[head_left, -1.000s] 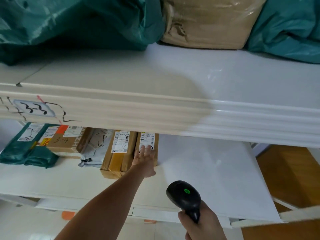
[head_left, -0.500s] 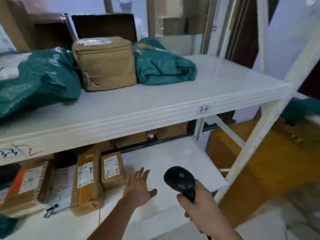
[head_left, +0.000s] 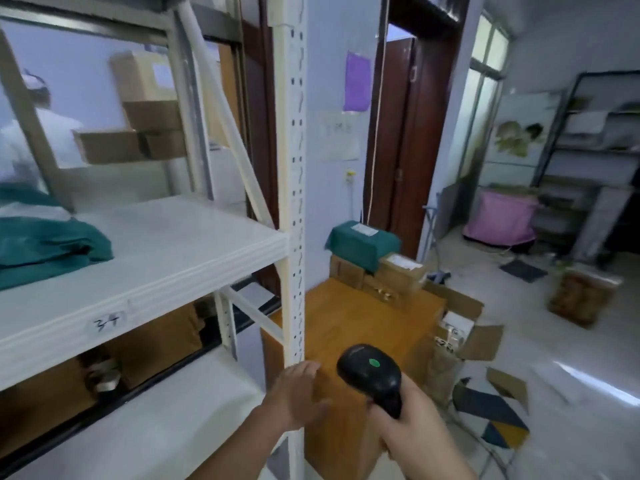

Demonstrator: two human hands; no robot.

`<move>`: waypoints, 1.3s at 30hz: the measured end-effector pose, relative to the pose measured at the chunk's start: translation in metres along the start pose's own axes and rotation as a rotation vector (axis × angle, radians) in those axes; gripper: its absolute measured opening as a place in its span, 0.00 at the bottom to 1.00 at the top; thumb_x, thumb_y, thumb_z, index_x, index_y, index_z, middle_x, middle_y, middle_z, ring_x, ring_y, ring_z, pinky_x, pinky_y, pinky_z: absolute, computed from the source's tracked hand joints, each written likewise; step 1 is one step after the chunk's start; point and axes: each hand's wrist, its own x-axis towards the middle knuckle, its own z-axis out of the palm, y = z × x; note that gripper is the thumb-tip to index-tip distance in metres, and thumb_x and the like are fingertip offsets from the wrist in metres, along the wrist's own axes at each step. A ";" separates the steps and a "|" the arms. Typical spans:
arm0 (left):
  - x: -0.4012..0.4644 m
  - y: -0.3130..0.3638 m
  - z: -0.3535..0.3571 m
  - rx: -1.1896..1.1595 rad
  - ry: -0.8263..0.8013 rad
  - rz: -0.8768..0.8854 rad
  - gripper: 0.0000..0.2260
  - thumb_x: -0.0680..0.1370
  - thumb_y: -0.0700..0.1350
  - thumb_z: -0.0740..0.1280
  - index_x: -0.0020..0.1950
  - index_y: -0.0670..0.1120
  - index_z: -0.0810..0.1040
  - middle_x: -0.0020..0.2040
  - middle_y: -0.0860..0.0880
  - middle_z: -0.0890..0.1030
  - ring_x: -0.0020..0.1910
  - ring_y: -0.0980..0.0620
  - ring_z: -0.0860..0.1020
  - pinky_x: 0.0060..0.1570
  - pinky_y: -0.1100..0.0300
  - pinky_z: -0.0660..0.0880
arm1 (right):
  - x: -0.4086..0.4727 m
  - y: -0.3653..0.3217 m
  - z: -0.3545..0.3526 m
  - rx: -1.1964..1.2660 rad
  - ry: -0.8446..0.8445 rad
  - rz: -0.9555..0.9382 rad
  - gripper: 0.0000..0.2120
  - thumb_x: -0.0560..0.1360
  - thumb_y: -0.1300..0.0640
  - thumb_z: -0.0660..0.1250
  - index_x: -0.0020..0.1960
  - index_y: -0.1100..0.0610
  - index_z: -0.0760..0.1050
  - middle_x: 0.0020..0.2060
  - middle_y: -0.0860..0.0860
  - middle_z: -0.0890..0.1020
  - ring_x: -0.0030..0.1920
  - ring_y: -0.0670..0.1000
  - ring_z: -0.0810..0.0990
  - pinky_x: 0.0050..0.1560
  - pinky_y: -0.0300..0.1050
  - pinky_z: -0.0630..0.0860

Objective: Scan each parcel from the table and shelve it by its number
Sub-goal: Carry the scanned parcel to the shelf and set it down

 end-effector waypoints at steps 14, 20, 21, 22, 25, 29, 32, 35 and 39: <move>0.173 0.185 0.009 0.063 0.038 0.214 0.37 0.80 0.65 0.66 0.84 0.53 0.58 0.83 0.53 0.63 0.80 0.48 0.64 0.77 0.48 0.63 | 0.080 0.070 -0.165 0.019 0.252 0.058 0.05 0.73 0.56 0.70 0.42 0.50 0.74 0.28 0.51 0.77 0.27 0.49 0.76 0.32 0.42 0.70; 0.257 0.213 0.022 0.091 0.008 0.229 0.37 0.80 0.64 0.67 0.84 0.54 0.57 0.83 0.53 0.62 0.80 0.48 0.63 0.78 0.47 0.63 | 0.144 0.096 -0.198 0.051 0.300 0.086 0.04 0.72 0.54 0.69 0.46 0.49 0.76 0.33 0.59 0.82 0.30 0.54 0.80 0.34 0.46 0.74; 0.273 0.217 0.024 0.097 0.010 0.233 0.37 0.80 0.63 0.67 0.84 0.54 0.57 0.83 0.53 0.61 0.80 0.48 0.63 0.79 0.46 0.63 | 0.157 0.099 -0.204 0.051 0.311 0.085 0.03 0.72 0.55 0.69 0.45 0.49 0.76 0.34 0.59 0.83 0.32 0.55 0.81 0.34 0.46 0.75; 0.288 0.221 0.026 0.101 0.010 0.237 0.37 0.80 0.63 0.68 0.84 0.55 0.56 0.83 0.53 0.61 0.81 0.48 0.62 0.80 0.46 0.62 | 0.171 0.103 -0.209 0.050 0.321 0.087 0.03 0.73 0.56 0.69 0.45 0.49 0.76 0.34 0.57 0.83 0.31 0.51 0.81 0.34 0.44 0.75; 0.331 0.232 0.025 0.100 -0.008 0.244 0.38 0.81 0.64 0.65 0.85 0.55 0.54 0.85 0.53 0.57 0.83 0.48 0.58 0.81 0.44 0.58 | 0.210 0.112 -0.227 0.043 0.318 0.098 0.03 0.74 0.58 0.69 0.44 0.51 0.76 0.31 0.52 0.81 0.27 0.43 0.78 0.31 0.40 0.73; 0.381 0.245 0.021 0.105 -0.043 0.208 0.40 0.81 0.66 0.63 0.86 0.55 0.50 0.86 0.52 0.51 0.85 0.46 0.52 0.83 0.42 0.53 | 0.259 0.118 -0.253 0.070 0.277 0.137 0.03 0.74 0.59 0.68 0.46 0.52 0.77 0.33 0.54 0.82 0.26 0.42 0.78 0.28 0.35 0.73; 0.418 0.250 0.021 0.107 -0.053 0.191 0.40 0.80 0.67 0.64 0.86 0.55 0.50 0.86 0.52 0.51 0.85 0.46 0.51 0.83 0.42 0.53 | 0.297 0.123 -0.271 0.045 0.260 0.134 0.02 0.74 0.59 0.68 0.46 0.52 0.77 0.33 0.53 0.83 0.26 0.41 0.79 0.27 0.32 0.73; 0.456 0.251 0.024 0.094 -0.044 0.160 0.41 0.80 0.66 0.65 0.86 0.55 0.49 0.86 0.53 0.52 0.85 0.47 0.52 0.83 0.43 0.54 | 0.338 0.131 -0.287 0.038 0.220 0.127 0.02 0.74 0.59 0.69 0.45 0.54 0.76 0.32 0.53 0.81 0.25 0.42 0.79 0.26 0.32 0.72; 0.505 0.256 0.034 0.070 -0.056 0.086 0.41 0.81 0.65 0.66 0.86 0.54 0.49 0.86 0.53 0.52 0.85 0.47 0.52 0.83 0.44 0.54 | 0.395 0.148 -0.311 0.037 0.153 0.137 0.02 0.74 0.60 0.69 0.45 0.54 0.76 0.31 0.52 0.80 0.24 0.42 0.78 0.26 0.34 0.72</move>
